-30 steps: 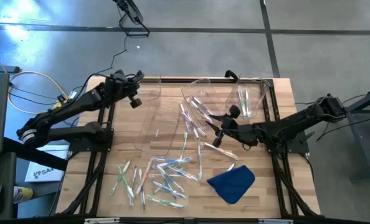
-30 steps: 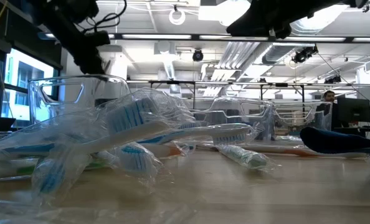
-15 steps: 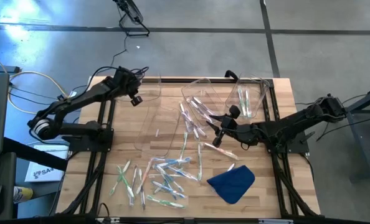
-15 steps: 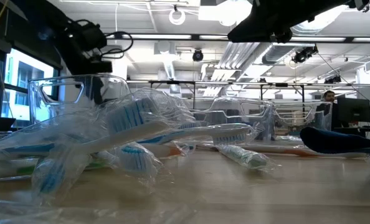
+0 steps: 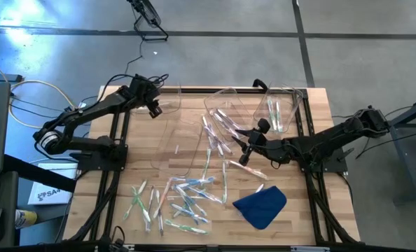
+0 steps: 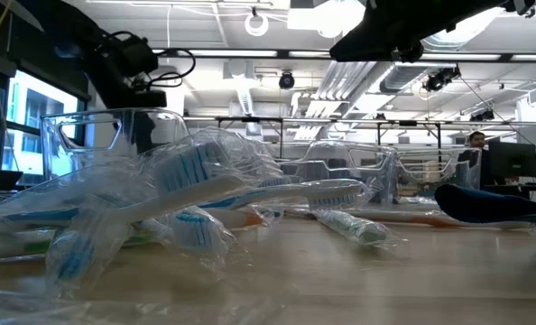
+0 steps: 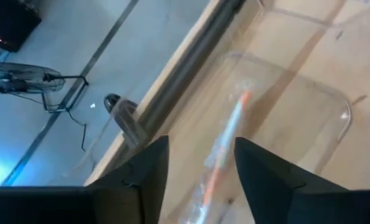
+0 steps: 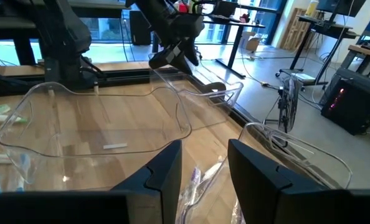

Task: Pick & Place Toothbrushes
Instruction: Put the orange toothbrush into the top left transparent bin

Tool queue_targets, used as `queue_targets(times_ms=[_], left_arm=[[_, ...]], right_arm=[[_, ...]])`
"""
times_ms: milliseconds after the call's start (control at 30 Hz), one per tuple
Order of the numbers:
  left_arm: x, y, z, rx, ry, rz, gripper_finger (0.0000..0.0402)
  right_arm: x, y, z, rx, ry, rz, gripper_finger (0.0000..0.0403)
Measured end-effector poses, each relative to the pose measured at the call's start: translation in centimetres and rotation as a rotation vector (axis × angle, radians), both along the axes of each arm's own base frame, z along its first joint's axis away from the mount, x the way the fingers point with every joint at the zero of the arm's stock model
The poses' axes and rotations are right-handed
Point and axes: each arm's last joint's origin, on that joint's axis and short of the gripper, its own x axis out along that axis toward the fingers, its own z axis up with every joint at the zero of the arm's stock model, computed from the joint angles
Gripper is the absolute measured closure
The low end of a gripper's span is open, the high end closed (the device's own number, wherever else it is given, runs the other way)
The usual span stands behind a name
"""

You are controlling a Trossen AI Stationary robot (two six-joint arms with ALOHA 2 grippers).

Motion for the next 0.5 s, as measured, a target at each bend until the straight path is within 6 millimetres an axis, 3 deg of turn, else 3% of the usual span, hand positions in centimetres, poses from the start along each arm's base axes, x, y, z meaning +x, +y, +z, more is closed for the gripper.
queue_targets(times_ms=[100,200,500], left_arm=[[0.11,0.13,0.18,0.020,-0.016,-0.003,0.0215],[0.36,0.21,0.43,0.035,-0.047,-0.056,0.0235],[0.70,0.08,0.59,0.026,-0.085,-0.181,0.0390]], right_arm=[[0.00,0.00,0.00,0.000,0.000,0.000,0.0280],[0.00,0.00,0.00,0.000,0.000,0.000,0.0280],[0.00,0.00,0.00,0.000,0.000,0.000,0.0280]])
